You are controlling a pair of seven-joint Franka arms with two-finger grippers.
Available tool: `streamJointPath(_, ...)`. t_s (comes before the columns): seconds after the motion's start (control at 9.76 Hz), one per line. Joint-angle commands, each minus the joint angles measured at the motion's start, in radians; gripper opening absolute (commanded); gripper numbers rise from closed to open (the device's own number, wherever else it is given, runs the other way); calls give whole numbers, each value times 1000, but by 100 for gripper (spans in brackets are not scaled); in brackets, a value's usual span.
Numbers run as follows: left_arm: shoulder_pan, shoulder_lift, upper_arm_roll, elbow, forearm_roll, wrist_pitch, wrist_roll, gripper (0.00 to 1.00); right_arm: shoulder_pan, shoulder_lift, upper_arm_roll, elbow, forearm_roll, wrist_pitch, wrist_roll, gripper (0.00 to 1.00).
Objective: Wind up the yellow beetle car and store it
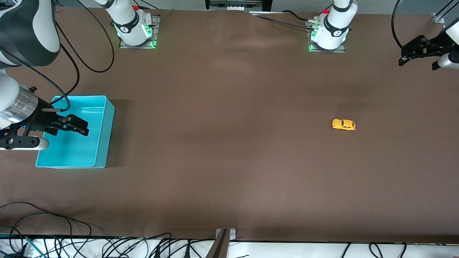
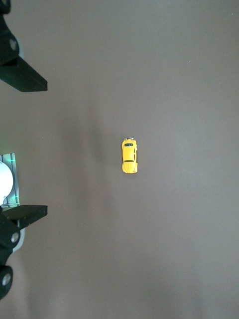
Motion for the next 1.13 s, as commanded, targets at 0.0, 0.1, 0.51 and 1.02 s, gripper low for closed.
streamJointPath(0.0,30,27,-7,29,16,-15,4,100,-1,-6,1,-4,4,-9,6,100)
streamJointPath(0.1,49,48,-6,32,14,-9,4,100,-1,-5,3,-4,4,-10,6,100)
streamJointPath(0.51,72,162,-6,18,40,43,-1,100,-1,-5,1,-4,4,-13,8,100)
streamJointPath(1.02,93,268,-3,20,56,98,10,100,0,-5,1,-4,4,-13,8,100)
